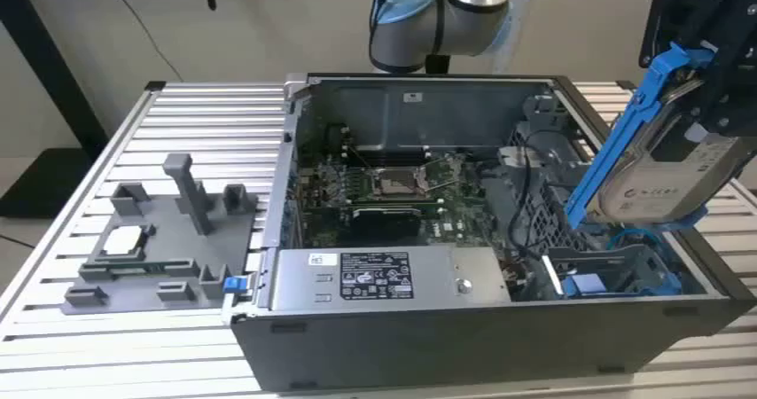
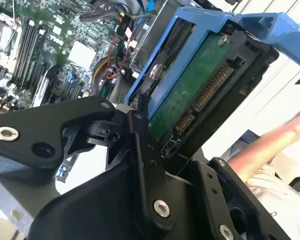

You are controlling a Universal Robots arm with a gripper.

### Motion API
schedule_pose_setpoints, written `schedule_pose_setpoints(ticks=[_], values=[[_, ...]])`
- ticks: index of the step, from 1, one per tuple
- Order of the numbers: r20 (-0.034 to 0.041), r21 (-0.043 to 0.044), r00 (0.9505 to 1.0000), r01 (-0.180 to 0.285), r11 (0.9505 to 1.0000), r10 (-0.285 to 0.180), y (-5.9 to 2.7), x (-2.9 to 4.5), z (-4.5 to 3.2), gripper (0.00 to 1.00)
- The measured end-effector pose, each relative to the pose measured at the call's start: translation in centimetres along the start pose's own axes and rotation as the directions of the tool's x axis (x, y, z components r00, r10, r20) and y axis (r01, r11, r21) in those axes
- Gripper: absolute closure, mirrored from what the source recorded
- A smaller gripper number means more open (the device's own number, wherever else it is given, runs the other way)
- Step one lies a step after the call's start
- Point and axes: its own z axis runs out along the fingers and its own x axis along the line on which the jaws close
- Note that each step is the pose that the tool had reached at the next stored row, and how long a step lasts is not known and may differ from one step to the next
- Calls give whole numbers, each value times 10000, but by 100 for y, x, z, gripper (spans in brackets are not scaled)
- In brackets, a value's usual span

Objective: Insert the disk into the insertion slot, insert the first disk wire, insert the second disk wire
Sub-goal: 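Insert the disk into the insertion slot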

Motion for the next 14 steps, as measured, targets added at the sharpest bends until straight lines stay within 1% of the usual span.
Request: schedule_pose_setpoints(ticks=[10, 14], values=[[0, 0, 10000, 1, 10000, -1, -8, 0, 0, 100], [-1, 0, 10000, 1, 10000, -1, -9, 0, 21, 100]])
